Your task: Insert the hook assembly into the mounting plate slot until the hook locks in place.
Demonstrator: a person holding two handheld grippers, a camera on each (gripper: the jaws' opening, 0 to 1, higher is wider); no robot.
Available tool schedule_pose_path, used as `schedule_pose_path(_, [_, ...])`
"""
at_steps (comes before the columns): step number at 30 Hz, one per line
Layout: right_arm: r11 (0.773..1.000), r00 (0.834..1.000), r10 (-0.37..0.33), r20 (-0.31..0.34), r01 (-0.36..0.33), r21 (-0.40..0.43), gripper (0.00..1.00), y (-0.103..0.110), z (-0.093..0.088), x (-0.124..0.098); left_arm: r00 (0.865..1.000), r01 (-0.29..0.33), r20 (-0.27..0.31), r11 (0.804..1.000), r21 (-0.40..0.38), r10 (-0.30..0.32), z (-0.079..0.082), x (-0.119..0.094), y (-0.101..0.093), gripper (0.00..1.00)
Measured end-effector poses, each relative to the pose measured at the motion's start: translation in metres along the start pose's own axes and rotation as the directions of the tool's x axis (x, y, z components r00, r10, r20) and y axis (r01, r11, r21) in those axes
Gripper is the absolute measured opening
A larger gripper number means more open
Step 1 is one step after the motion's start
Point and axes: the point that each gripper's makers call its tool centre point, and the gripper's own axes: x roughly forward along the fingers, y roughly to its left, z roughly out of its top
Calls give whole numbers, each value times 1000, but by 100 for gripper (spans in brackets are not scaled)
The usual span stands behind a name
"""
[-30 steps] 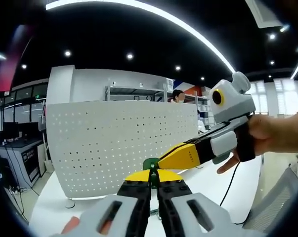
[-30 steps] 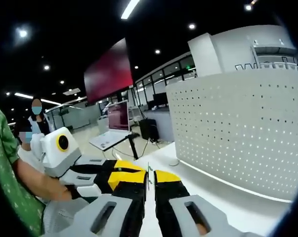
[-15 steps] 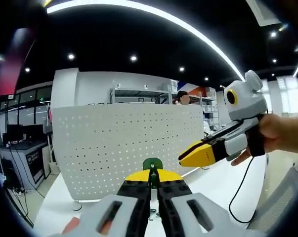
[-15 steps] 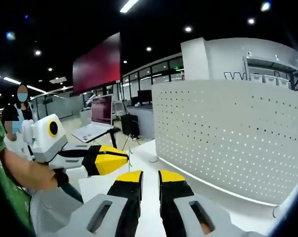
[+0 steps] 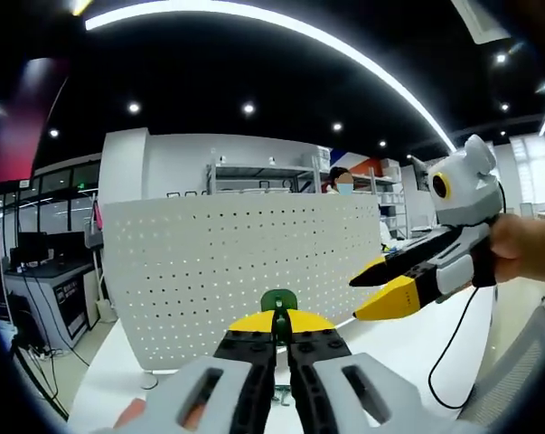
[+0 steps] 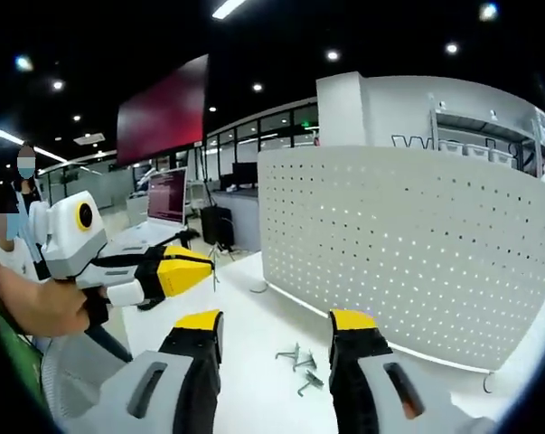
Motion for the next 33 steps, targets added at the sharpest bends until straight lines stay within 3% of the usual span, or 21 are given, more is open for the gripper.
schedule_pose_path(4, [1000, 999, 13, 32, -13, -2, 77, 0, 5, -4, 1000, -4, -1, 1000, -4, 4, -1, 0, 2, 2])
schedule_pose_path(7, [999, 996, -38, 85, 36, 22, 89, -9, 13, -8, 1000, -6, -3, 1000, -7, 6, 0, 1, 2, 3])
schedule_pose_path(12, [997, 993, -81, 87, 79, 25, 100, -19, 11, -12, 1000, -6, -2, 1000, -9, 6, 1, 3, 3, 3])
schedule_pose_path(22, [993, 987, -115, 111, 114, 17, 100, -25, 18, -23, 999, -32, 11, 999, -8, 32, 10, 6, 19, 3])
schedule_pose_path(33, [993, 986, -117, 118, 113, 39, 100, -23, 17, -26, 990, -123, 68, 992, 30, 121, 44, 30, 71, 3])
